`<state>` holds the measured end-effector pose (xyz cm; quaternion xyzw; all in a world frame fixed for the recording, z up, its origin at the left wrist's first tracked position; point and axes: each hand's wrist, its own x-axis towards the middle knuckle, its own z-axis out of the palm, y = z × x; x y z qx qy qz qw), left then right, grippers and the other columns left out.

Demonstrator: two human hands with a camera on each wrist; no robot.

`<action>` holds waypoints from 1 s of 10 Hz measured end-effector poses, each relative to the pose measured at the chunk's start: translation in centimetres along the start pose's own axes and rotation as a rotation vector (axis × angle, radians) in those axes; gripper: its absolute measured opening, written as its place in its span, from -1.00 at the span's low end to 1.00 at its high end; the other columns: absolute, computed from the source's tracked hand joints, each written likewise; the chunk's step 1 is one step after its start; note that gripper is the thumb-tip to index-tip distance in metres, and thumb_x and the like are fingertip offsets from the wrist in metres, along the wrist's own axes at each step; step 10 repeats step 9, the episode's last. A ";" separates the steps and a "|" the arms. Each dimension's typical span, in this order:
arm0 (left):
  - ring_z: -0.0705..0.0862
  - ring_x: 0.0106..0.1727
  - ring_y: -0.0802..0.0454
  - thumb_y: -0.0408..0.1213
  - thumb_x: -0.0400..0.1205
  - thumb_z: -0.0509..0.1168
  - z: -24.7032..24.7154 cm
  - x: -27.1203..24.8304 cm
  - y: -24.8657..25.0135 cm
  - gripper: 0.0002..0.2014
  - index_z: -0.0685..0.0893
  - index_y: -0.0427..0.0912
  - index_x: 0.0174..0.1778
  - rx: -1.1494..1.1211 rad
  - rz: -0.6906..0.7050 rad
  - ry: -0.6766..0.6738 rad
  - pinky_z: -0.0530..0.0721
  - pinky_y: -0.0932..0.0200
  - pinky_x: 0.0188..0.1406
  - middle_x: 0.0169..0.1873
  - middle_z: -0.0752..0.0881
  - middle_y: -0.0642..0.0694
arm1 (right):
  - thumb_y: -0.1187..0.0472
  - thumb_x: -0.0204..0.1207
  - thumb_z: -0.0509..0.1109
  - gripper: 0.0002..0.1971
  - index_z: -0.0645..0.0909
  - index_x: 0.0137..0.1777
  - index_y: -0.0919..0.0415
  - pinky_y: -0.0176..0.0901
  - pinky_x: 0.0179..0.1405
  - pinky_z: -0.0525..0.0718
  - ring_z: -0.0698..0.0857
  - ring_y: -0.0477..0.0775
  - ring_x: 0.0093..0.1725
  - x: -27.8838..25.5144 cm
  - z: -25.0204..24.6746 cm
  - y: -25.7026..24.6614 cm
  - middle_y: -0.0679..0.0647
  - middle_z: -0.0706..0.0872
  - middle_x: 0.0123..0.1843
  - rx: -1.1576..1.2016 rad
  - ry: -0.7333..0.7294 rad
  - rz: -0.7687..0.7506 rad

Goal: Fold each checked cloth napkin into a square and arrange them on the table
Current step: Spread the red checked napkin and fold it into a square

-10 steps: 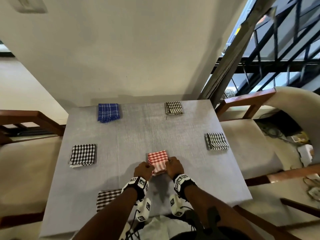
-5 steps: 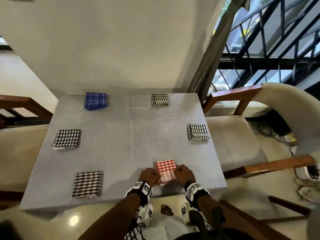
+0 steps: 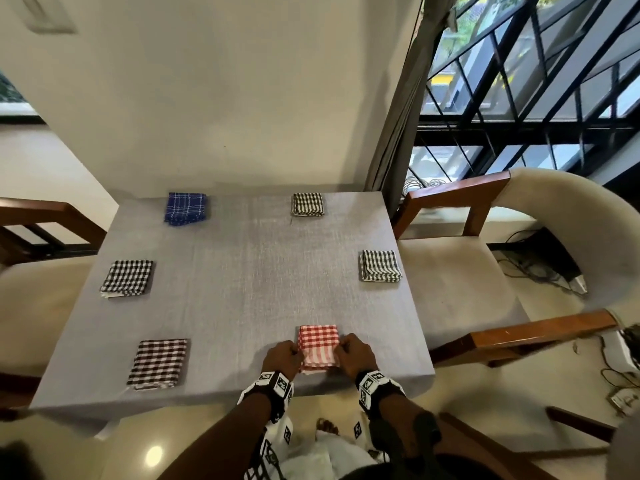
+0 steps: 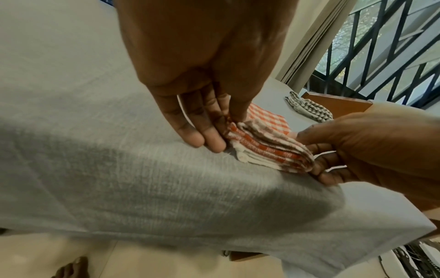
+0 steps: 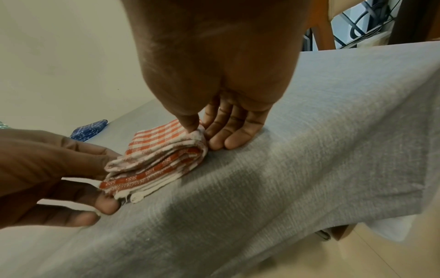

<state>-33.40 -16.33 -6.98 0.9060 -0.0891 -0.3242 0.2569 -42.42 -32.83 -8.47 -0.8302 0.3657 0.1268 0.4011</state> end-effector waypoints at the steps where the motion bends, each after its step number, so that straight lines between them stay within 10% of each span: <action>1: 0.77 -0.24 0.06 -0.11 0.63 0.32 0.0 0.2 -0.2 -0.89 0.63 -0.03 -0.17 -0.002 0.026 0.026 0.75 0.11 -0.09 -0.22 0.81 -0.03 | 0.07 0.68 0.31 -0.79 0.57 0.22 0.14 -0.20 -0.06 0.55 0.63 0.02 -0.06 0.0 0.1 -0.1 0.11 0.75 0.13 -0.006 0.005 -0.011; 4: 0.75 0.05 -0.04 -0.11 0.66 0.27 -0.1 0.1 0.6 -0.78 0.73 -0.13 0.07 0.056 0.061 0.062 0.53 0.26 -0.12 0.00 0.80 -0.09 | 0.08 0.67 0.32 -0.74 0.59 0.27 0.18 -0.19 0.05 0.56 0.70 0.15 0.16 0.8 -0.8 -0.7 0.14 0.74 0.18 -0.063 0.005 -0.016; 7: 0.77 -0.07 -0.01 -0.17 0.64 0.25 -2.1 0.5 0.1 -0.78 0.78 -0.15 -0.02 0.058 0.113 -0.102 0.70 0.16 0.01 -0.09 0.82 -0.10 | 0.04 0.66 0.31 -0.70 0.56 0.28 0.19 -0.17 0.03 0.55 0.69 0.18 0.17 0.6 -1.3 -1.6 0.17 0.73 0.20 -0.070 -0.033 0.028; 10: 0.79 -0.26 0.07 -0.23 0.65 0.28 -7.9 0.6 -2.6 -0.85 0.74 -0.18 -0.04 -0.218 0.063 -0.277 0.72 0.28 -0.32 -0.13 0.82 -0.11 | 0.02 0.66 0.33 -0.88 0.61 0.02 0.03 -0.02 0.10 0.70 0.75 0.08 0.01 0.4 -5.8 -2.5 0.04 0.78 0.01 0.000 0.016 -0.022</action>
